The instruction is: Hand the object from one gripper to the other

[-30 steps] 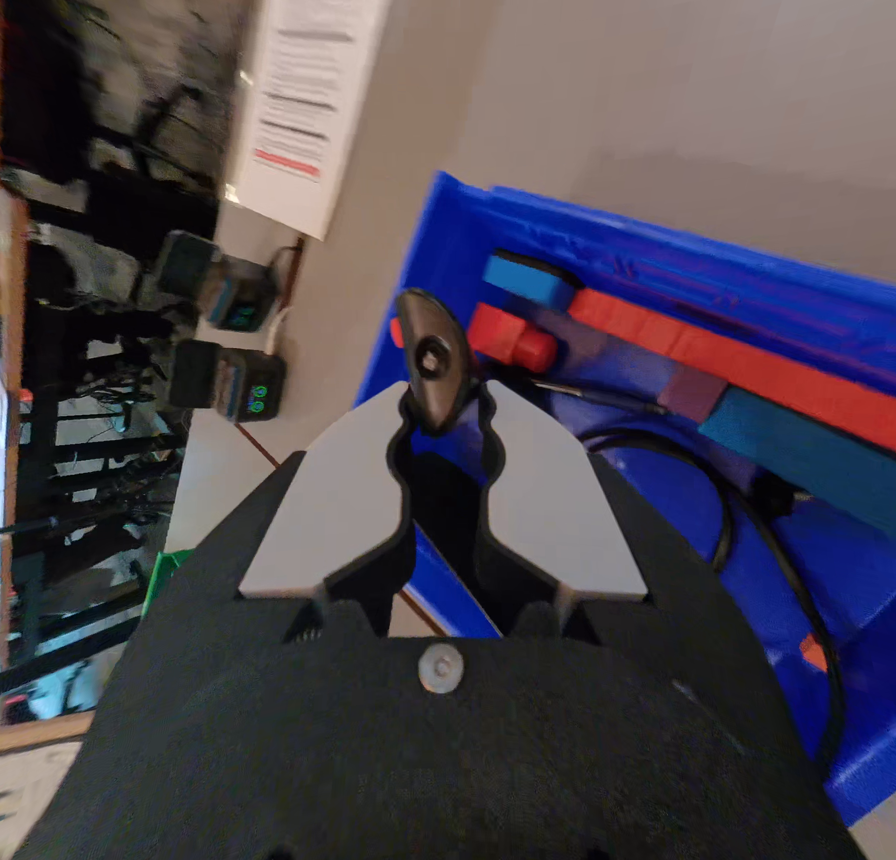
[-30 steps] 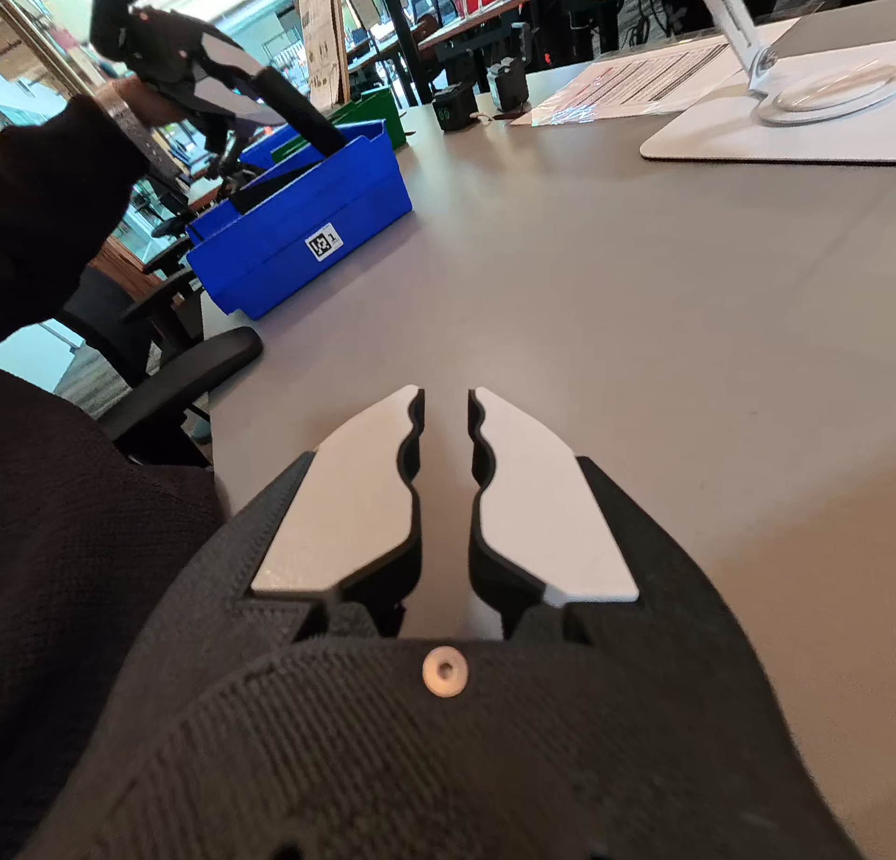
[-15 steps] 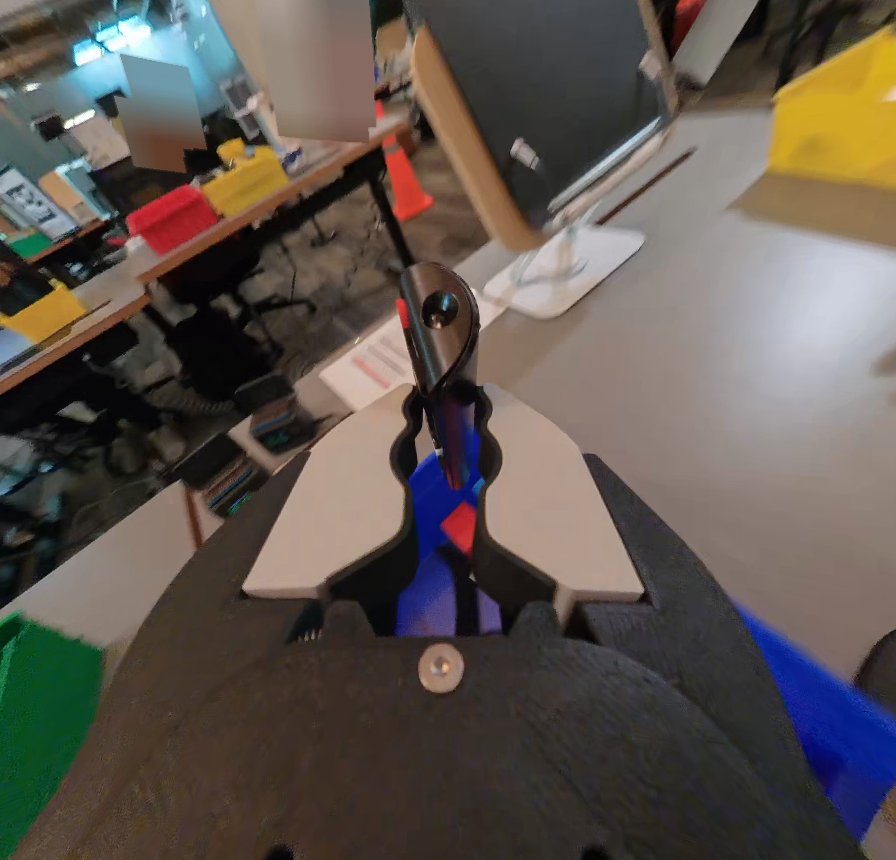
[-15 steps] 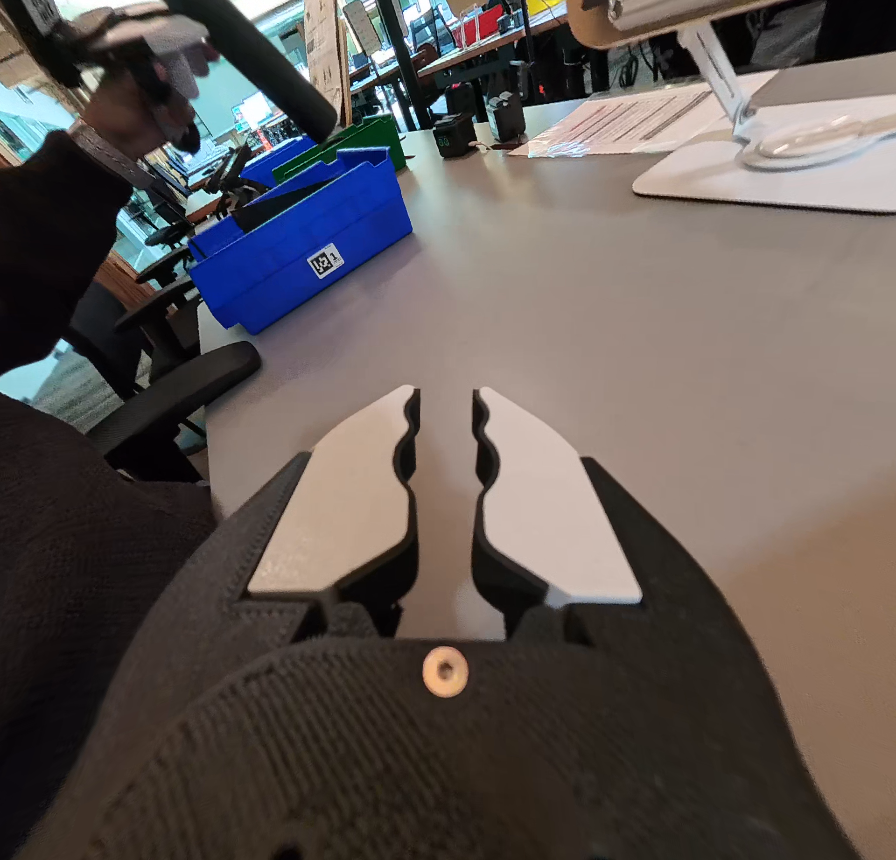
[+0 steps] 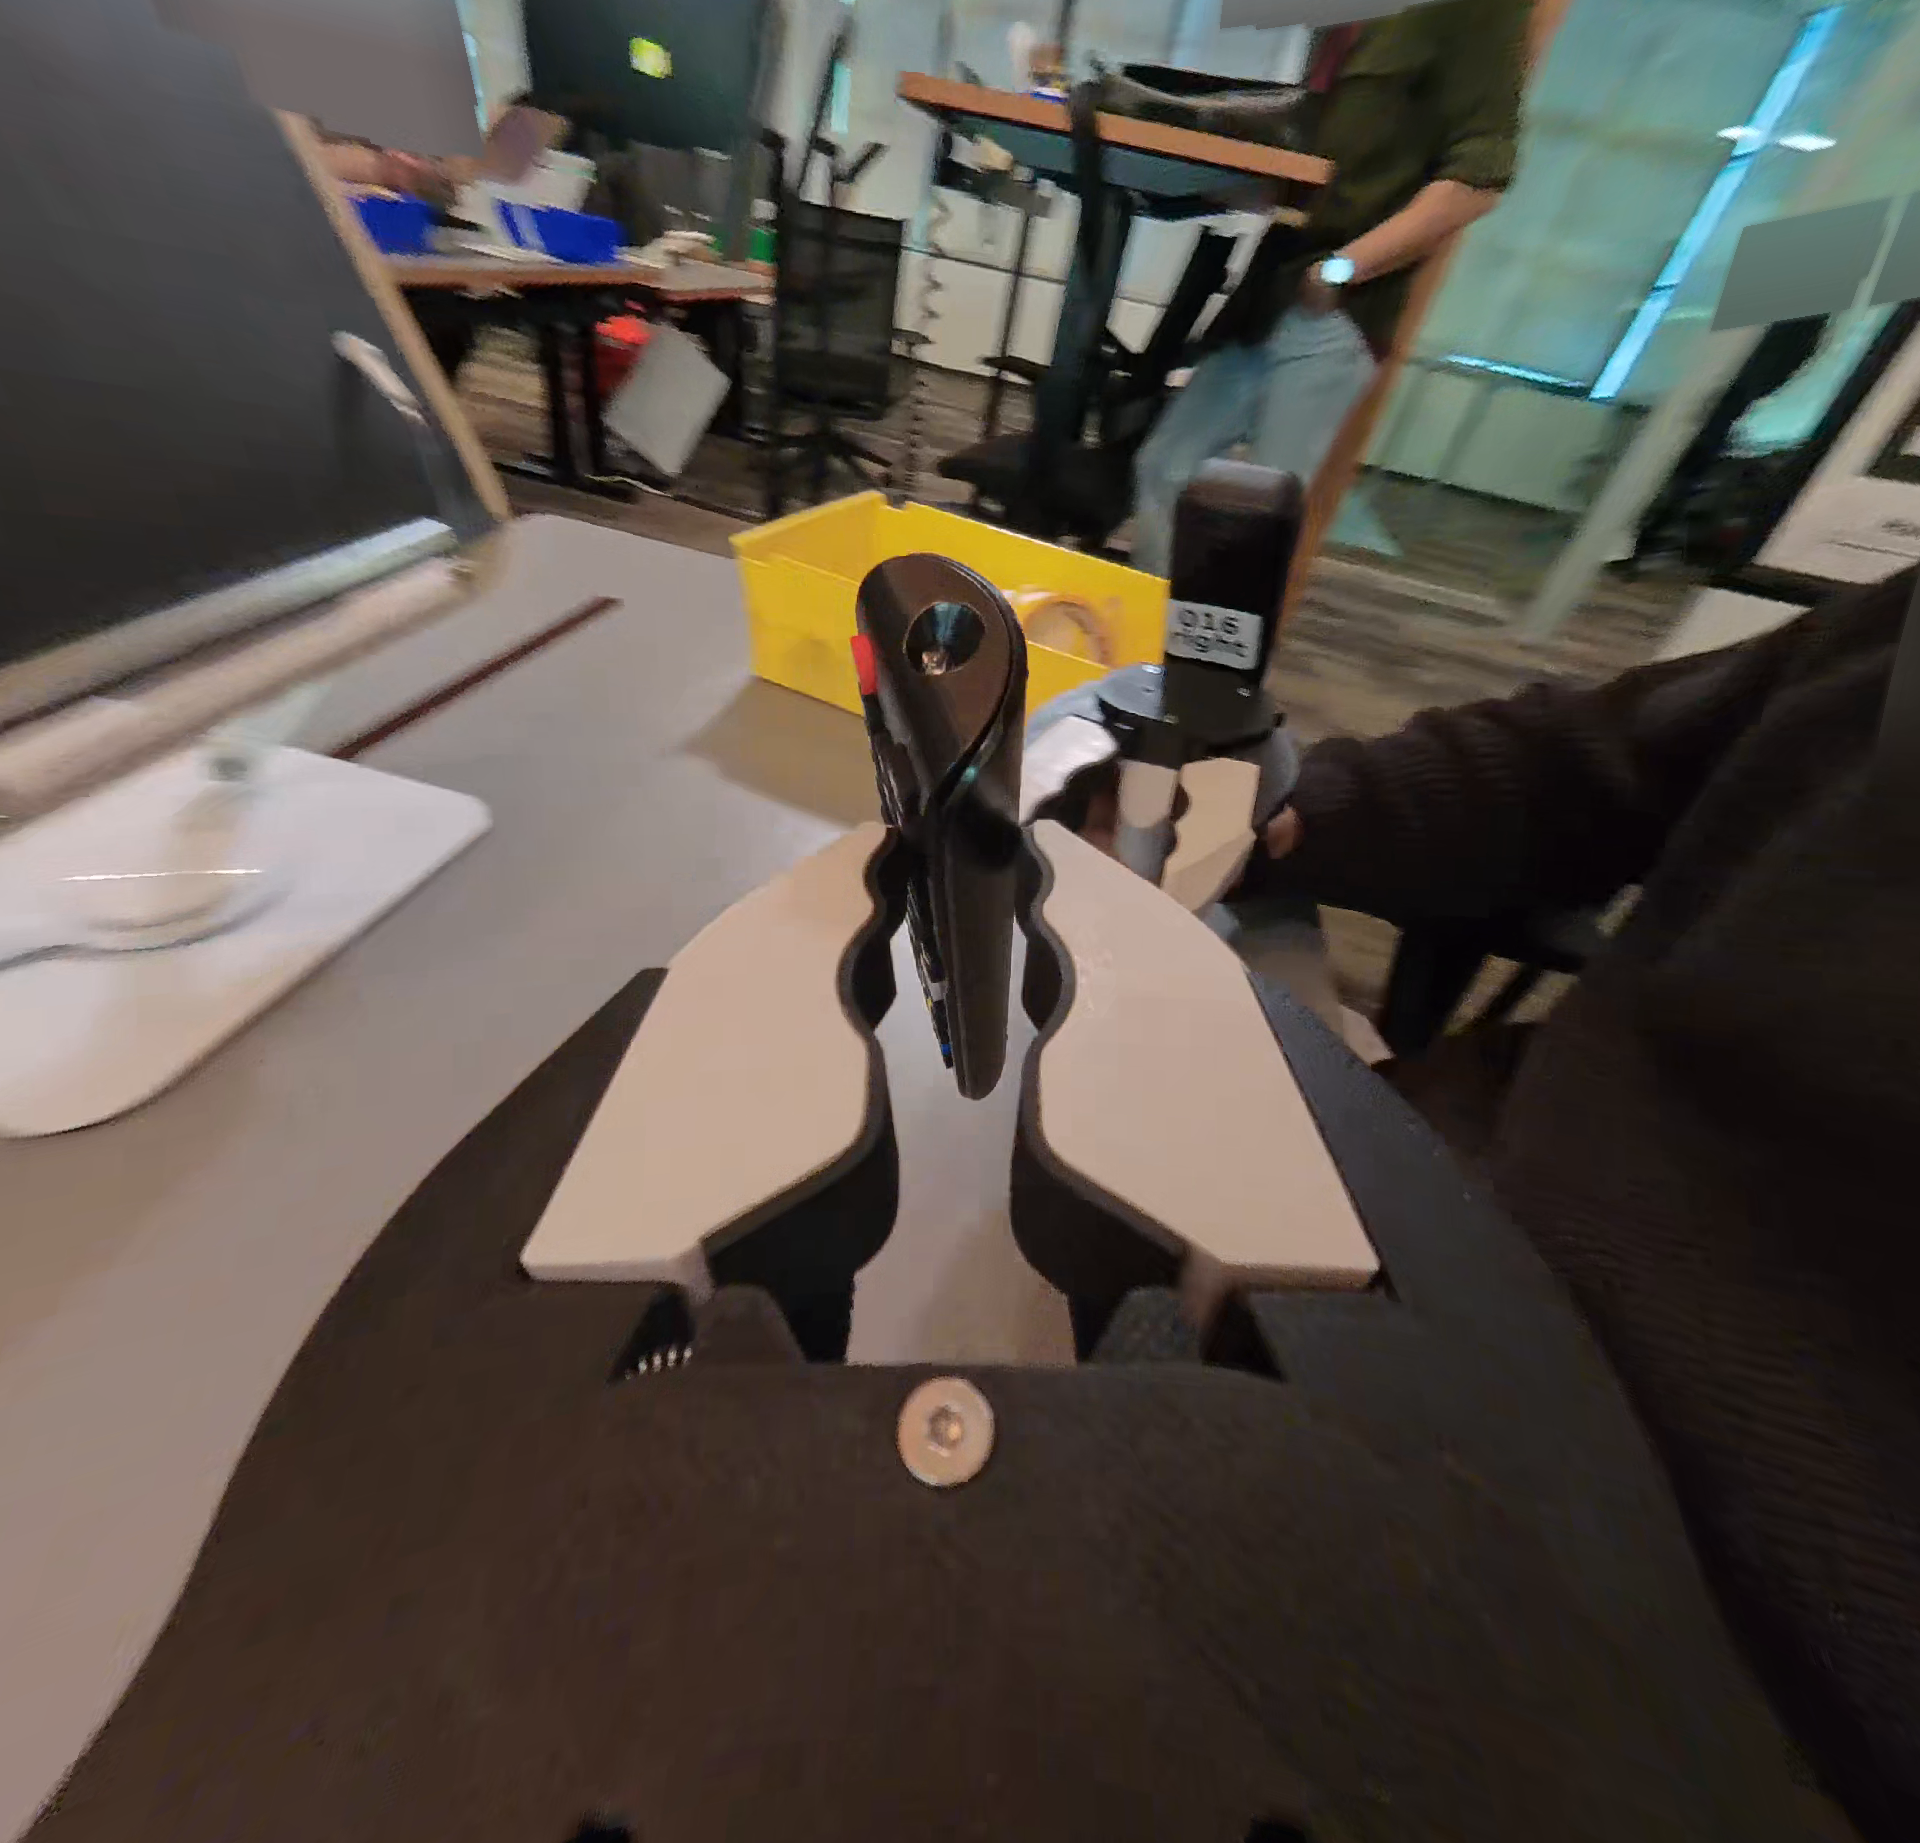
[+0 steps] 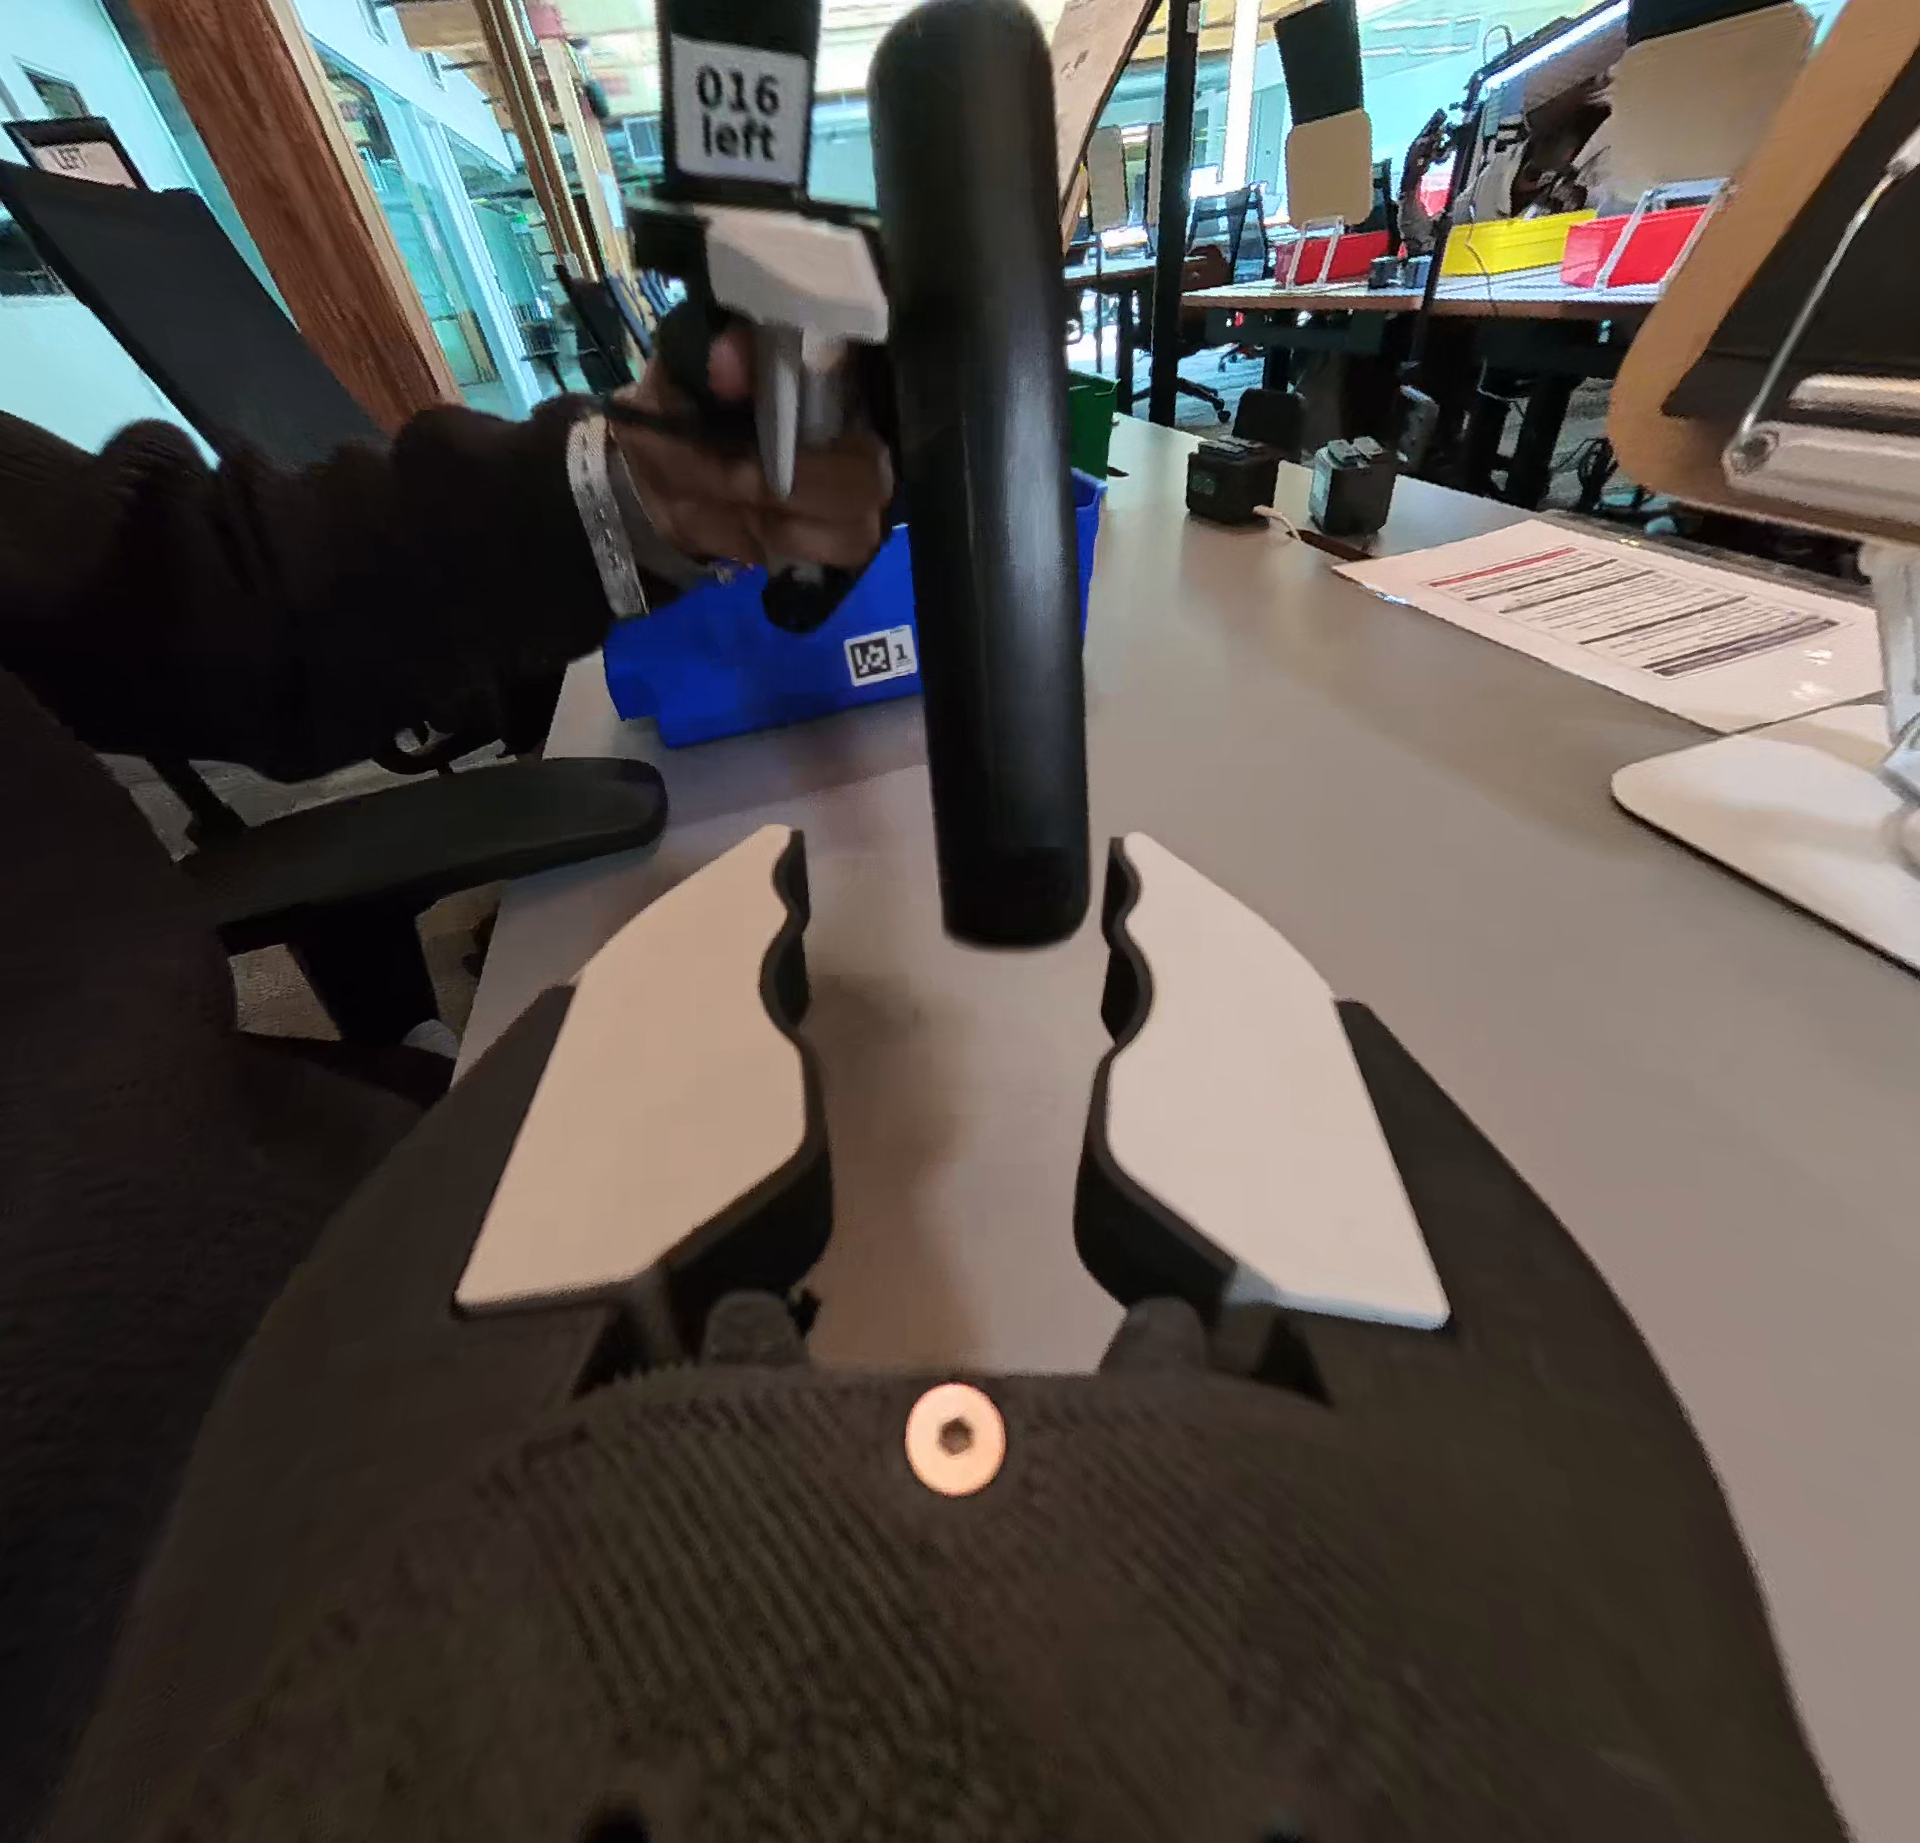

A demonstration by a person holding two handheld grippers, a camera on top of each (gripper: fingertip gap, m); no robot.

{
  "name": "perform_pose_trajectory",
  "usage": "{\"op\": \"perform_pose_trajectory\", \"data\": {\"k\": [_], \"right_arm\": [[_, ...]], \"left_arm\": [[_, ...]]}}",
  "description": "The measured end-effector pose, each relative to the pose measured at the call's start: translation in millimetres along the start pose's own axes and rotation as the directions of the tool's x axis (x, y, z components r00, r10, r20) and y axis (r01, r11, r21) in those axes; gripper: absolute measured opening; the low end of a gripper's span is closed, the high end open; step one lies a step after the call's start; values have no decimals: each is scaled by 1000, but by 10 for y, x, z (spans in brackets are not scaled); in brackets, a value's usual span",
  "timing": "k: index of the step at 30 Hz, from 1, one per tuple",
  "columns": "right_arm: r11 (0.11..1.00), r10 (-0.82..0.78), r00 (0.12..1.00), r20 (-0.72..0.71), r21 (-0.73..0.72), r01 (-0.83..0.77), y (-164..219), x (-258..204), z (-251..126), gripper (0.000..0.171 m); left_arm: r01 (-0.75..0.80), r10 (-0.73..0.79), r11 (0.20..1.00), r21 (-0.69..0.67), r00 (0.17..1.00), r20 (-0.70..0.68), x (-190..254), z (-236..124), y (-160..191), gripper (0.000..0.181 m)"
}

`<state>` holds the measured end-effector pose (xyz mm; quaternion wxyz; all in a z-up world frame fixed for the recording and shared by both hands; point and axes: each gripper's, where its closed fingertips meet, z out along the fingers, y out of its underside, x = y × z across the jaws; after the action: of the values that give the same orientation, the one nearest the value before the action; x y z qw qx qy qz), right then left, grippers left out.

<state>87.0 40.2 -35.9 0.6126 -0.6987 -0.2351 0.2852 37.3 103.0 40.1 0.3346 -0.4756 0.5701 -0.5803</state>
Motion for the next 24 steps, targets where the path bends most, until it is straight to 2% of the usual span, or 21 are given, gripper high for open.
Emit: {"op": "perform_pose_trajectory", "data": {"k": [3, 6, 9, 12, 20, 24], "right_arm": [[998, 51, 999, 8, -25, -50, 139, 31, -97, 58], [982, 179, 981, 77, -71, -173, 265, -3, -121, 55], [952, 288, 945, 154, -151, -265, 424, -99, -70, 29], [922, 373, 908, 193, -187, -339, 509, -170, 14, 26], [894, 447, 866, 226, -159, -419, 450, -237, 92, 25], [881, 474, 852, 222, -137, -454, 419, -219, 79, 24]], "left_arm": [[52, -50, 999, 13, 992, -119, 141, 335, 240, 19], [156, -135, 984, 91, 970, -203, 164, 529, 341, 19], [318, -277, 939, 127, 924, -265, 117, 613, 440, 19], [412, -351, 896, 168, 887, -299, 106, 607, 497, 18], [423, -347, 879, 222, 884, -312, 125, 524, 460, 19], [428, -362, 870, 243, 891, -273, 83, 531, 449, 20]]}}
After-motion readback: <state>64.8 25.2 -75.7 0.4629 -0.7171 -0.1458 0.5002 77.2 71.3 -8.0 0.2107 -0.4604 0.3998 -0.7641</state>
